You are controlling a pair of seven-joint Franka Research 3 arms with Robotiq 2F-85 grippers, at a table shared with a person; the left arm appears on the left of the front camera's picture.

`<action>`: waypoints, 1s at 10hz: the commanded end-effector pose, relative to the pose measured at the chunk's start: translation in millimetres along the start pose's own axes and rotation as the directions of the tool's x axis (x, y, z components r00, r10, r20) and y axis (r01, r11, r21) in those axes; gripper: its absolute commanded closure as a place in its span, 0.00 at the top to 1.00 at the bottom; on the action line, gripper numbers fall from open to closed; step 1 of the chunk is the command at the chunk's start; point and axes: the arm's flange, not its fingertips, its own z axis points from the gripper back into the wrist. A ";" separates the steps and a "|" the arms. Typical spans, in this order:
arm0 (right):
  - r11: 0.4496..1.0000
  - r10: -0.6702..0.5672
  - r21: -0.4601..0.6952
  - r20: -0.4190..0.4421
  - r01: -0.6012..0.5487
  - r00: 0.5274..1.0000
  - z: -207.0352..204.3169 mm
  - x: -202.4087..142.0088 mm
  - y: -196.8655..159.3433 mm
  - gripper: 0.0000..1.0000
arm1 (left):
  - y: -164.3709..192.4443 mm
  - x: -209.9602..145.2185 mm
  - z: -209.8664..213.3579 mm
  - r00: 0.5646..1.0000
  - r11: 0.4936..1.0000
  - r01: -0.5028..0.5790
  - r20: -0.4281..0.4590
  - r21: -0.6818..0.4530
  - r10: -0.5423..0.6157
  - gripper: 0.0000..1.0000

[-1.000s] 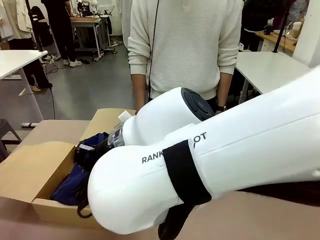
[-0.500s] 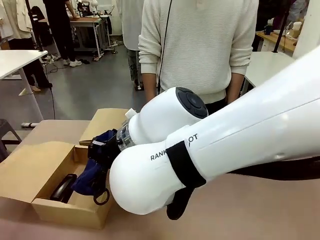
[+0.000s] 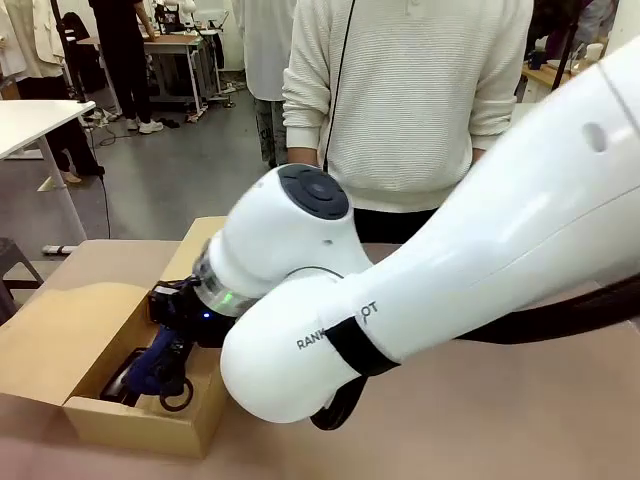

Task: Place items inside the box.
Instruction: Pick up a Pencil pouch or Stapler and place it inside the Mailer Box closest to the robot.

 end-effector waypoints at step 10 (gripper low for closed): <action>0.994 -0.036 -0.099 0.040 0.040 0.999 -54.2 -20.3 40.6 0.66 | 0.5 -1.2 2.0 1.000 1.000 0.019 -0.011 -0.006 -0.019 1.00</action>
